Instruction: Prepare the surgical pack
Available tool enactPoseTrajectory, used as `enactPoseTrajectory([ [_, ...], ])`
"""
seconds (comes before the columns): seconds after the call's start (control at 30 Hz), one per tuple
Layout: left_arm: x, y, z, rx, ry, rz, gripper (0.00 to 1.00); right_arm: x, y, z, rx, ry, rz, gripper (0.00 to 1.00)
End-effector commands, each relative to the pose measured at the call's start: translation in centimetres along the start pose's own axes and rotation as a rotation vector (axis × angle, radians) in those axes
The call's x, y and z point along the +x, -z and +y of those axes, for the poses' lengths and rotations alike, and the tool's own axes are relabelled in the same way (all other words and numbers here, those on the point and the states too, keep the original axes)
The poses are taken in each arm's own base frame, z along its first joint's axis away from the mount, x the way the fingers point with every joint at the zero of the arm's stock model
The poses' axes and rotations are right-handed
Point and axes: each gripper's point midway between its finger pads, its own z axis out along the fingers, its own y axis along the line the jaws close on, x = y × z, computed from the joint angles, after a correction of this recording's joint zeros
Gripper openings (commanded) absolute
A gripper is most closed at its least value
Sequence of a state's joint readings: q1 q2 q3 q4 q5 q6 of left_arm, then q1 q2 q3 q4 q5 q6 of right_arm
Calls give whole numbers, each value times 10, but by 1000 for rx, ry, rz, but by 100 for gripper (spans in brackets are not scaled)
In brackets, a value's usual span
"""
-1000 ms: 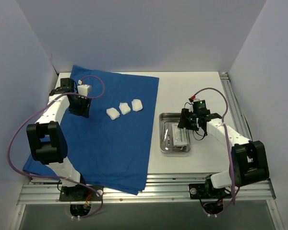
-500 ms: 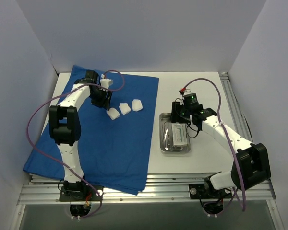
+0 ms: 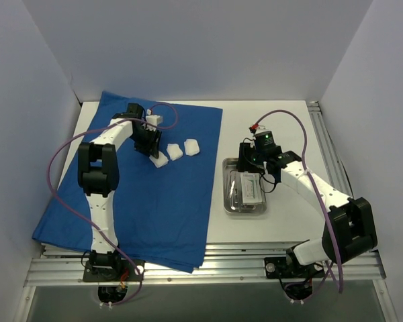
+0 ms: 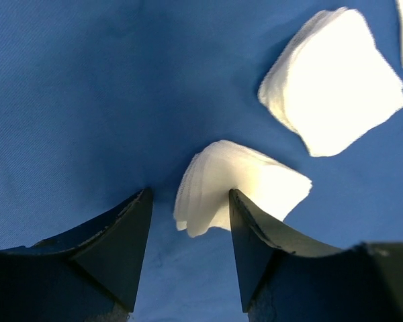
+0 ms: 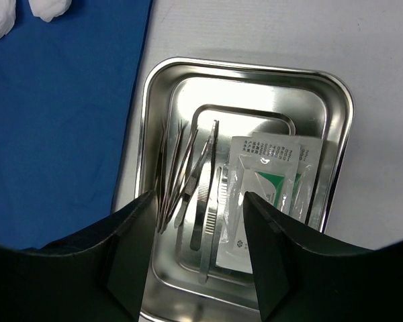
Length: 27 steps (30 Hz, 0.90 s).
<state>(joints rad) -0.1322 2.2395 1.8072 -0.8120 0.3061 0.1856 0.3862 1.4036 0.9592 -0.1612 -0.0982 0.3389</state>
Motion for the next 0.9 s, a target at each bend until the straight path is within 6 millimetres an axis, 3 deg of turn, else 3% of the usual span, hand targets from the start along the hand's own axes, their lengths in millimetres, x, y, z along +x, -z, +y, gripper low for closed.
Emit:
enactPoseTrajectory([
  [0.0,-9,-7,-18,55,-16,-32,58,-3,-2,-3,24,-4,-14,50],
  [0.17,-2,-11,-28,65,-40,-1,49,0,-2,-4,29,-8,-9,49],
  [0.33,6,-11,-24,49,-53,22,38,1,-1,-6,35,-11,-15,50],
  [0.43,11,-12,-26,66,-52,46,27,1,-1,-6,35,-13,-15,49],
  [0.47,11,-11,-27,69,-53,49,19,1,-1,-6,35,-13,-15,49],
  [0.6,2,5,-33,77,-71,14,2,-2,0,-5,31,-15,-23,49],
  [0.87,-13,52,-52,110,-125,-57,2,-5,2,-4,27,-13,-35,49],
])
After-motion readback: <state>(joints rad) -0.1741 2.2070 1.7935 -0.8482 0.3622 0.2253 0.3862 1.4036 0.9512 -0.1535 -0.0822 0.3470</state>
